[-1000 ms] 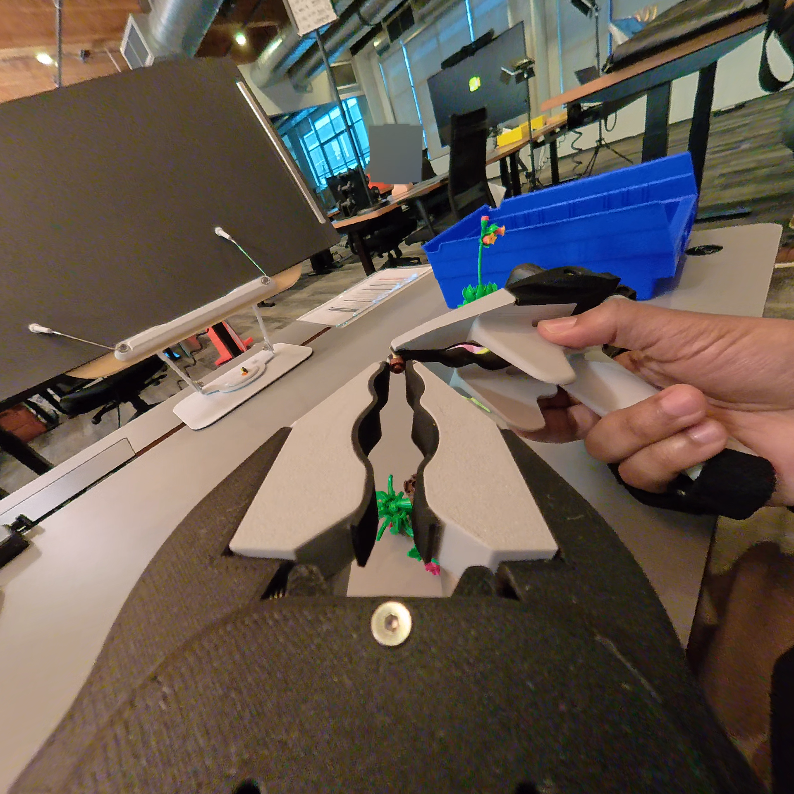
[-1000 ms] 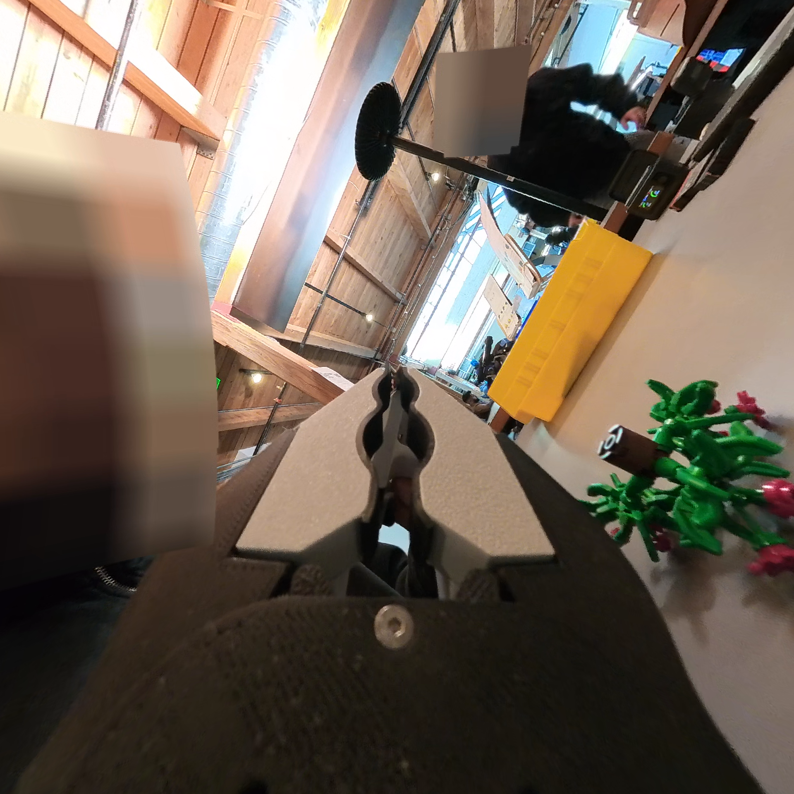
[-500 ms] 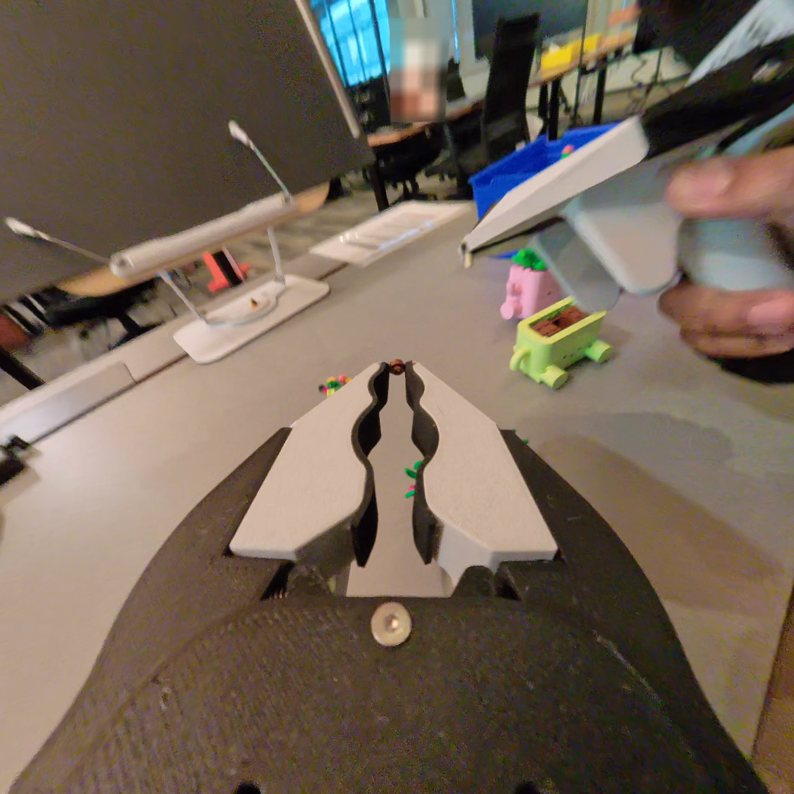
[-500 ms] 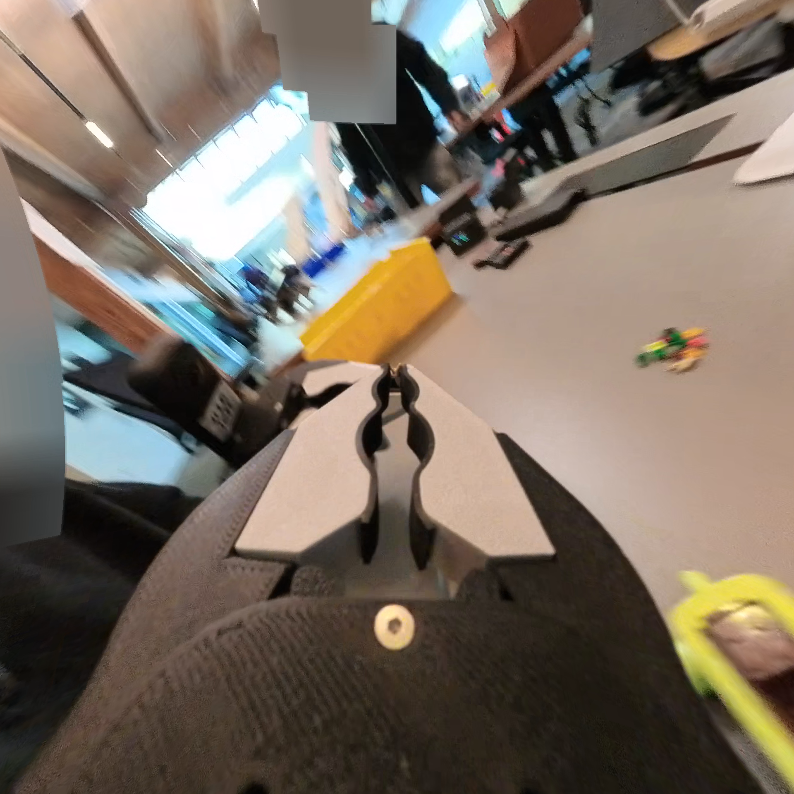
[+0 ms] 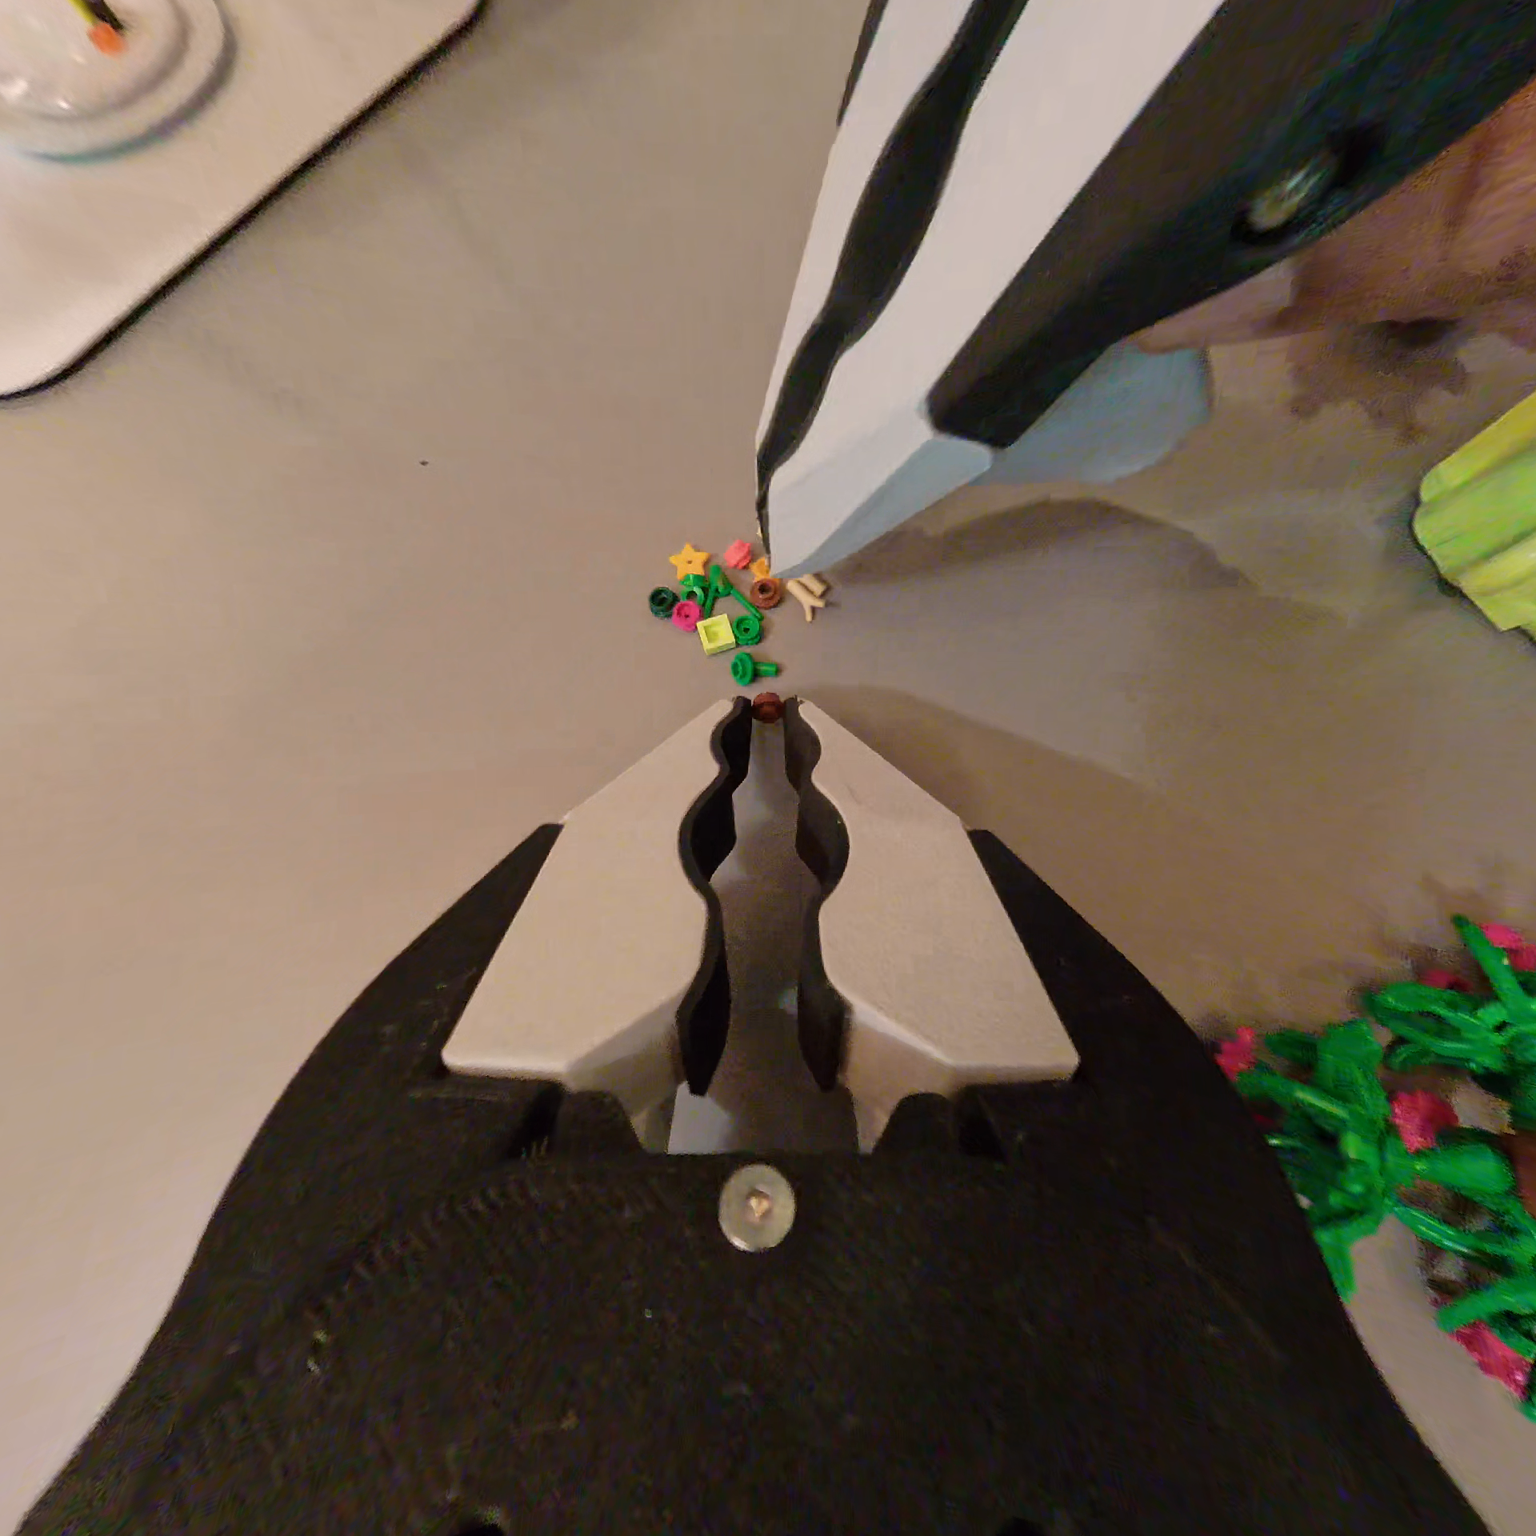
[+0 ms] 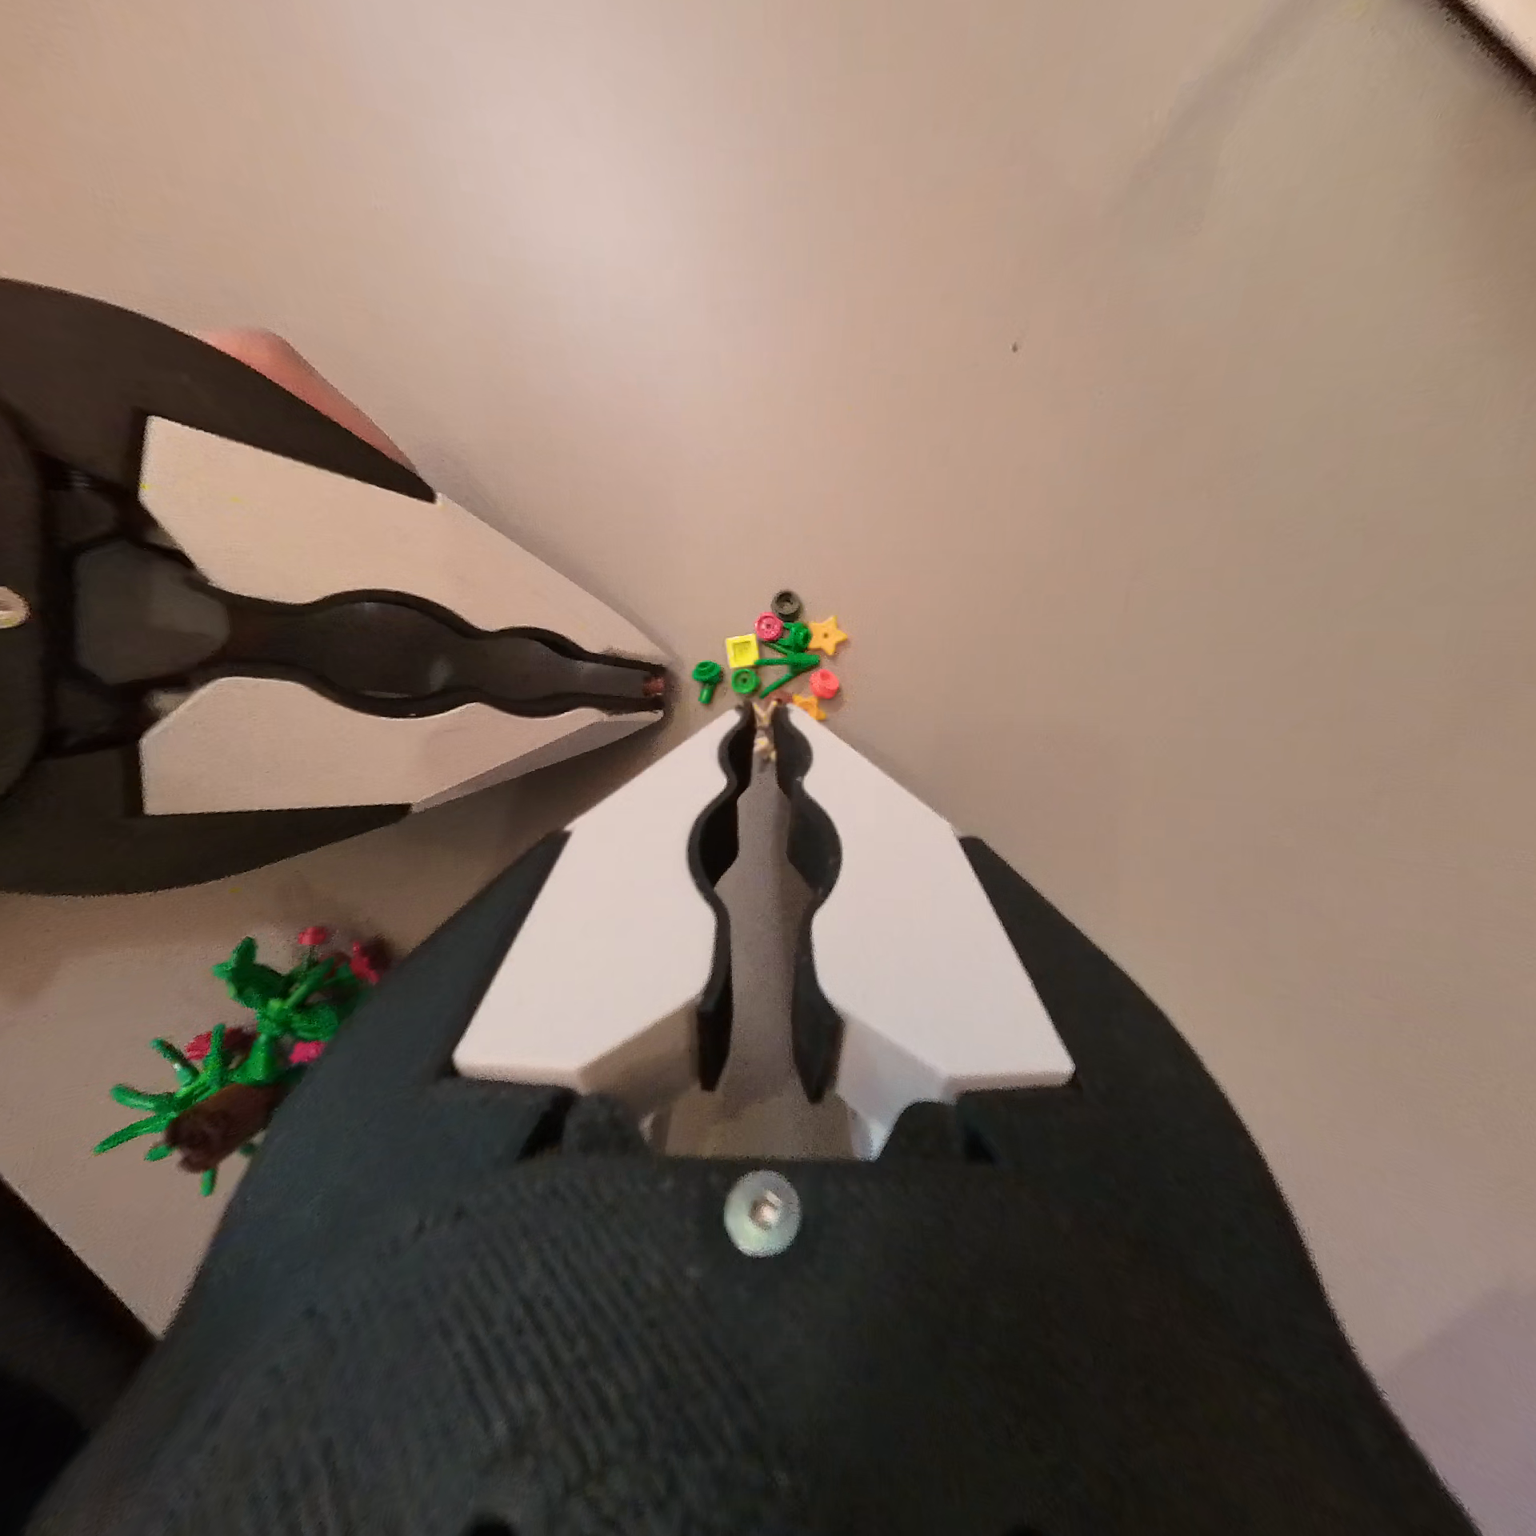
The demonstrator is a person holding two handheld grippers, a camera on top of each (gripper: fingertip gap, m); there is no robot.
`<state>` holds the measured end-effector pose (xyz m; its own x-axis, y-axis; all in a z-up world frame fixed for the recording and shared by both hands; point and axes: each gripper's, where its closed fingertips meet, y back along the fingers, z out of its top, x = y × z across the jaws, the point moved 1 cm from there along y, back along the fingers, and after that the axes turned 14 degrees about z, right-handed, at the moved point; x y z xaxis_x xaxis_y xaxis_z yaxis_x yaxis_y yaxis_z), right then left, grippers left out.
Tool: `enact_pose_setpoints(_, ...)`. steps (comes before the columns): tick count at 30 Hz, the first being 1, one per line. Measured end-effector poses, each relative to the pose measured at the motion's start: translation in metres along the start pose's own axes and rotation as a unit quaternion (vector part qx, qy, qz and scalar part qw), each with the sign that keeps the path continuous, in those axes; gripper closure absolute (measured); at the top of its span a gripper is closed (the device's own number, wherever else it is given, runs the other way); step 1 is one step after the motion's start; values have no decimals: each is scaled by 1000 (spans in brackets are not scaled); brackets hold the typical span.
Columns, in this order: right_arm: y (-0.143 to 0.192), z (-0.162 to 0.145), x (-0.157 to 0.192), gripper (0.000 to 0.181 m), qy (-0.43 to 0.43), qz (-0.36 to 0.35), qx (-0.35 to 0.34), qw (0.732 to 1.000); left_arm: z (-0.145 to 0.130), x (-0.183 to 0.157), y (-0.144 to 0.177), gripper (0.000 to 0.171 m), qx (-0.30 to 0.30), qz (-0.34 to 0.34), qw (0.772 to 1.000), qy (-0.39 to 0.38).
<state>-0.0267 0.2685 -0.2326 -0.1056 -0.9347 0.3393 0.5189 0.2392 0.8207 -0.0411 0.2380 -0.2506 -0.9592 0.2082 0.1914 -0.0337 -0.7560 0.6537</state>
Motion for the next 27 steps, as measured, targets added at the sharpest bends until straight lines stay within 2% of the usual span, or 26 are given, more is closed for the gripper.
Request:
enact_pose_setpoints(8,-18,-3,1,177,-26,52,9,998,2,3,-6,164,4,-4,1000,5)
enact_pose_setpoints(15,-11,-5,4,166,-26,52,3,998,5,8,3,160,-15,-4,999,36)
enact_pose_setpoints(18,4,-5,10,167,-19,48,-19,998,3,12,17,161,-27,12,999,45)
enact_pose_setpoints(21,33,-8,21,167,-11,44,-68,997,-3,15,40,162,-43,29,997,58)
enact_pose_setpoints(27,97,-29,94,170,28,105,-217,970,-17,0,95,162,-80,-46,982,167)
